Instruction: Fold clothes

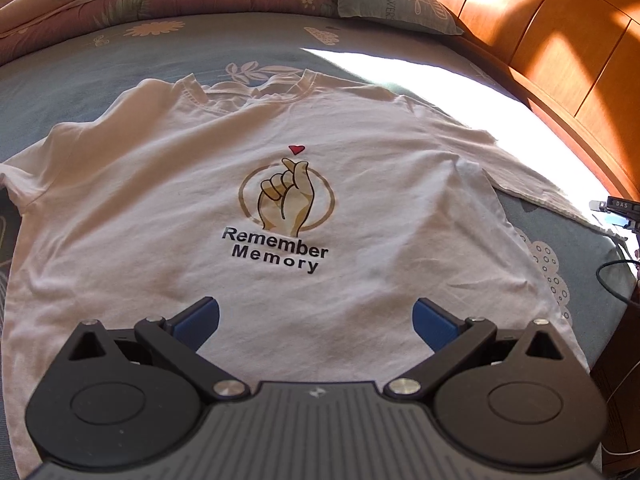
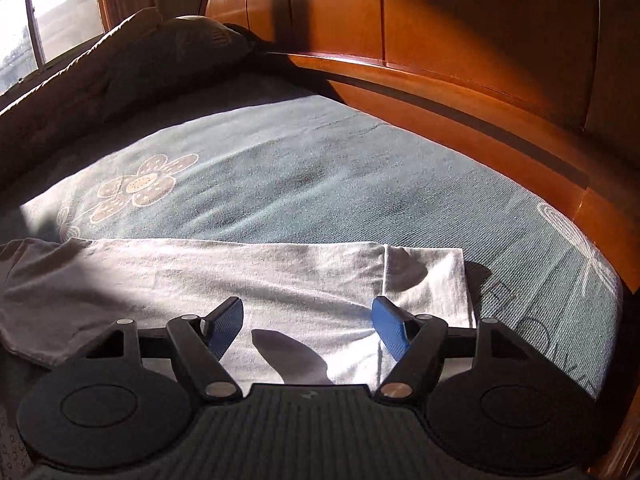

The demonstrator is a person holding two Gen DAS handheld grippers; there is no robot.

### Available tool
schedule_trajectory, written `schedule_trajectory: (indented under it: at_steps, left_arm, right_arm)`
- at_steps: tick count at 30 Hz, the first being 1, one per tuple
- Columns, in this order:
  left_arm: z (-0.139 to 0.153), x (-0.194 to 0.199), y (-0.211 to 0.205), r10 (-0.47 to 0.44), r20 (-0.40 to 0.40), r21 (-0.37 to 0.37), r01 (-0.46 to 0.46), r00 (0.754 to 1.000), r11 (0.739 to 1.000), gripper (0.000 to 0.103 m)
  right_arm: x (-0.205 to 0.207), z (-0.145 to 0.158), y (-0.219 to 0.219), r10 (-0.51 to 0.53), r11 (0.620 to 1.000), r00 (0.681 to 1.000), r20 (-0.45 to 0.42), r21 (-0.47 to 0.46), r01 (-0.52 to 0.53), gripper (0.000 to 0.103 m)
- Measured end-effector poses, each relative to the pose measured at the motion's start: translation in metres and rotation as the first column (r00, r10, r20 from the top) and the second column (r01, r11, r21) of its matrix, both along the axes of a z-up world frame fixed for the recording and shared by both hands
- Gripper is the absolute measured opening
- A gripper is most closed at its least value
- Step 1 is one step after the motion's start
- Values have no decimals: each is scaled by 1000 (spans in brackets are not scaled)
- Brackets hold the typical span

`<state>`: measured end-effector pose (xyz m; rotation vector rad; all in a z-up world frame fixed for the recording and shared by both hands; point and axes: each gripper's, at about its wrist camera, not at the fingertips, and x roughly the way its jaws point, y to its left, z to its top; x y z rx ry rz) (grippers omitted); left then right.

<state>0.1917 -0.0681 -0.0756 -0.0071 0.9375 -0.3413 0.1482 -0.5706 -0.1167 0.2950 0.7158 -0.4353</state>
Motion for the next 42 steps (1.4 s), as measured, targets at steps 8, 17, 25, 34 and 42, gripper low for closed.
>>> schedule_trajectory:
  at_steps: [8, 17, 25, 34, 42]
  left_arm:
    - [-15, 13, 15, 33, -34, 58, -31, 999, 998, 102]
    - [-19, 16, 47, 105, -34, 68, -103, 994, 992, 102]
    - [-24, 15, 72, 146, -29, 43, -145, 989, 988, 102]
    - [-26, 14, 72, 140, -3, 40, -140, 990, 989, 102]
    - [-25, 13, 74, 150, -3, 20, -150, 989, 988, 102]
  right_arm:
    - [60, 41, 82, 200, 980, 980, 20, 3, -200, 84]
    - [178, 33, 234, 483, 875, 875, -21, 49, -482, 96]
    - [254, -9, 248, 374, 927, 922, -104, 22, -374, 103]
    - [220, 41, 208, 428, 876, 904, 19, 240, -419, 103]
    - [212, 1, 196, 388, 897, 921, -9, 232, -376, 103]
